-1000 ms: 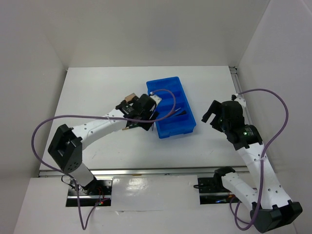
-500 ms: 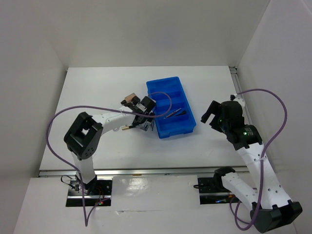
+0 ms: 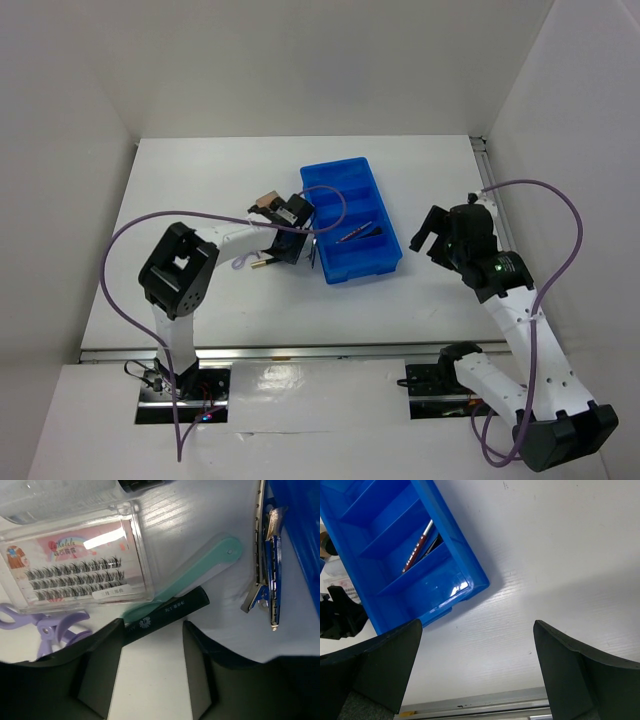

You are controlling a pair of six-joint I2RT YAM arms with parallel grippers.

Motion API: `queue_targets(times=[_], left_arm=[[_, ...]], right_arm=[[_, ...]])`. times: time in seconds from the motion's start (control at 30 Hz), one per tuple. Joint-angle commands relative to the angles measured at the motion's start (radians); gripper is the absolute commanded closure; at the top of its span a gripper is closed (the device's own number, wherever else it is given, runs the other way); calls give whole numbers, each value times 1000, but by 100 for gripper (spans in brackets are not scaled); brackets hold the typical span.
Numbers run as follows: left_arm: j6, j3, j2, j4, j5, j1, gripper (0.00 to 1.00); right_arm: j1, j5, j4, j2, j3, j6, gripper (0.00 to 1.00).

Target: Organize the makeup

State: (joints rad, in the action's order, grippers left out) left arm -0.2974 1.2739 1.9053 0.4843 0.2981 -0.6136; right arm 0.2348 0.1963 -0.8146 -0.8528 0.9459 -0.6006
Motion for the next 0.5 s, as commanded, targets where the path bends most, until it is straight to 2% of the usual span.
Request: queue_targets(times=[0.0,0.07,0.47], left_arm=[[-28,-16,11,-7,-53,9,43],[-49,-16,11,5,-62,9,49],[-71,-79,-101,43,-5,-3,48]], right_arm=[[-6,-12,51,-11,17,13,0],[-6,-12,51,-11,17,13,0],[-6,-14,60,-11,8,13,0]])
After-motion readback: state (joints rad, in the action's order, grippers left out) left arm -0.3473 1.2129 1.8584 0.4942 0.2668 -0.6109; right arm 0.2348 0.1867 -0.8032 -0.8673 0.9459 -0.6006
